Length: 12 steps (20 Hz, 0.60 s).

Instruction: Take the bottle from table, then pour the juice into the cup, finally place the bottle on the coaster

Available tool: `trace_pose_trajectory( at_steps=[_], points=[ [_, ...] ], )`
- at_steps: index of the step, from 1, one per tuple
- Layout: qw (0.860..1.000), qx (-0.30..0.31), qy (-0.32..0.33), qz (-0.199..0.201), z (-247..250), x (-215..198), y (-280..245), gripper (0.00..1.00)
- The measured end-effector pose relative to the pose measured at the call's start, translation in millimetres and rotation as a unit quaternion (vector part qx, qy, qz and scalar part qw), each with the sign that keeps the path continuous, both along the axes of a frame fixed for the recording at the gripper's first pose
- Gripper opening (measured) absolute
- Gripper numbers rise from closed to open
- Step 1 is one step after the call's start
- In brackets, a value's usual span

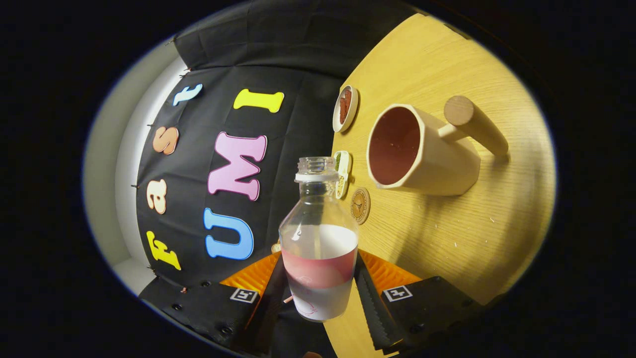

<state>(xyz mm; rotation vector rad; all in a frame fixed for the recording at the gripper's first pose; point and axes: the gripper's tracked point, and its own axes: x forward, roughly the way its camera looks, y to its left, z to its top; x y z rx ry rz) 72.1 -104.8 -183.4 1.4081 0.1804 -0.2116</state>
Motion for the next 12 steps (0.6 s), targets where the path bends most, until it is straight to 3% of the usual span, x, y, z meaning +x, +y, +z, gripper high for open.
trace_pose_trajectory(
  at_steps=[6,12],
  points=[
    [1.000,0.030,0.006,0.006,-7.1,4.4,4.2,0.76],
    [0.995,0.098,-0.004,-0.022,-0.9,0.2,-2.9,0.76]
  ],
)
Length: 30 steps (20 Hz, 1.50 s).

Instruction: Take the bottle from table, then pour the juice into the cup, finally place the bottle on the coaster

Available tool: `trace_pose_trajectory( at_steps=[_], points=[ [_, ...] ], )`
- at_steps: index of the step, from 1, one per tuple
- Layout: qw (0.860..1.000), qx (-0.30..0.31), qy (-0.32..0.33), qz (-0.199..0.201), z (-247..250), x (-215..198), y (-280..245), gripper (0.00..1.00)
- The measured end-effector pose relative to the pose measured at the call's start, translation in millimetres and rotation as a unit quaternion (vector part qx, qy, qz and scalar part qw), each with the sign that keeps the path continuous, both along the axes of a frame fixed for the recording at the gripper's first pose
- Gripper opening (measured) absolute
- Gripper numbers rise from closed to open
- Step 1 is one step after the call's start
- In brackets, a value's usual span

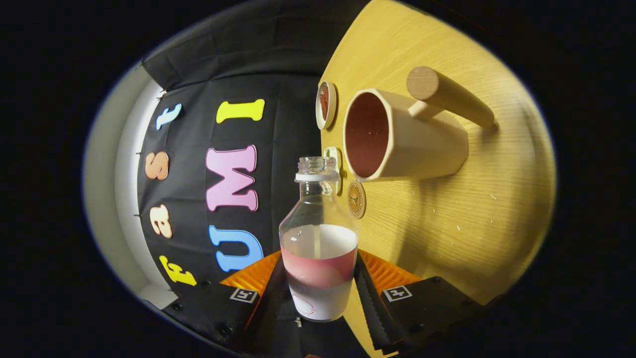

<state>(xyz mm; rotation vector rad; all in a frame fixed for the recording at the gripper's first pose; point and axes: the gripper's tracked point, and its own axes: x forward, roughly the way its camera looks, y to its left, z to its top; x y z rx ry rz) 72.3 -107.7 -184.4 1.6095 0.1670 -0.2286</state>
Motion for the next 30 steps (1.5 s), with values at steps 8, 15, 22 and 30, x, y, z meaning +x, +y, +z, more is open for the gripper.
trace_pose_trajectory(
  at_steps=[8,15,22,30],
  points=[
    [0.999,0.041,0.006,0.007,-2.3,-4.9,-3.1,0.76],
    [0.997,0.070,0.013,0.008,-2.4,-12.7,-11.2,0.76],
    [0.996,0.085,0.017,0.007,-2.7,-13.0,-11.7,0.76],
    [0.994,0.106,0.015,0.002,2.6,-8.7,-12.7,0.76]
  ],
)
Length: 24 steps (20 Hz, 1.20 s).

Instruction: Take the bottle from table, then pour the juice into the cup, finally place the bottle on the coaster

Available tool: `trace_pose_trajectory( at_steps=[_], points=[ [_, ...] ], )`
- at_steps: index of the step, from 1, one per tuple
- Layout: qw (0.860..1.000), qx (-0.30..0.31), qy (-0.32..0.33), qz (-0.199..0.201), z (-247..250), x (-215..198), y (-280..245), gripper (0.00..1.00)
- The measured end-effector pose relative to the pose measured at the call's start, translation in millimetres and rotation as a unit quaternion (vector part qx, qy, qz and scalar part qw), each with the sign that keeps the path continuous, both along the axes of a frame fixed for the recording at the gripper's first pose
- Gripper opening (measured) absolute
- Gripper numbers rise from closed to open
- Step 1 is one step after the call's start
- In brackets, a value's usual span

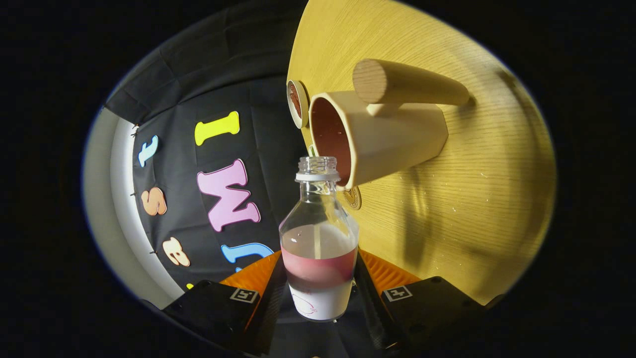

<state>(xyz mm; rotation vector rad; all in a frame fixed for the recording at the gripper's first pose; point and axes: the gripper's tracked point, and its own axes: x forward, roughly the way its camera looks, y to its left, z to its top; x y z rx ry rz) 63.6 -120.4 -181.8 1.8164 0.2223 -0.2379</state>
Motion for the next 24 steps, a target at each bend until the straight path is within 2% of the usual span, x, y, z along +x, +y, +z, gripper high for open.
trace_pose_trajectory(
  at_steps=[9,24],
  points=[
    [0.999,0.029,0.003,-0.018,4.0,9.0,-7.0,0.76],
    [0.997,0.074,0.020,-0.023,10.0,0.5,-10.5,0.76]
  ],
)
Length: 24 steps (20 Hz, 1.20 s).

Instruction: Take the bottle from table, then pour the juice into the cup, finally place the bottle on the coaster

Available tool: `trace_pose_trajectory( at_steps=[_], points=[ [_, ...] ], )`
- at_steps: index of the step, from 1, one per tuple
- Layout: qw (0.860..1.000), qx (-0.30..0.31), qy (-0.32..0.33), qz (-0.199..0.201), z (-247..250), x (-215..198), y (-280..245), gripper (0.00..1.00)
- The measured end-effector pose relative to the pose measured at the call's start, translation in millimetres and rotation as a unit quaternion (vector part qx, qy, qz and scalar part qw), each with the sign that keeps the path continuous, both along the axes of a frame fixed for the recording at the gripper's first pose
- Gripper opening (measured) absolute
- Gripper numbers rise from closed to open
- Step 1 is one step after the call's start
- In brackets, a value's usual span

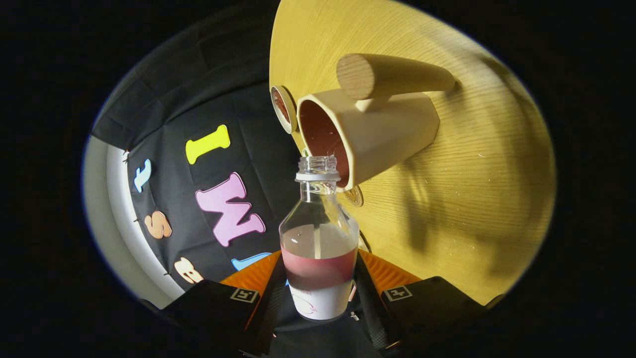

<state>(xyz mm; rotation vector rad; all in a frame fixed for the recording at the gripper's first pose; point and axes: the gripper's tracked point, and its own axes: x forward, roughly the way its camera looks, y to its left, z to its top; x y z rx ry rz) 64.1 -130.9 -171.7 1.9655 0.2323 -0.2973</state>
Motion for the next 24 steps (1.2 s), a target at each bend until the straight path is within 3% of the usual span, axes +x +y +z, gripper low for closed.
trace_pose_trajectory(
  at_steps=[24],
  points=[
    [0.994,0.111,0.004,-0.019,34.0,-0.6,-5.8,0.76]
  ],
)
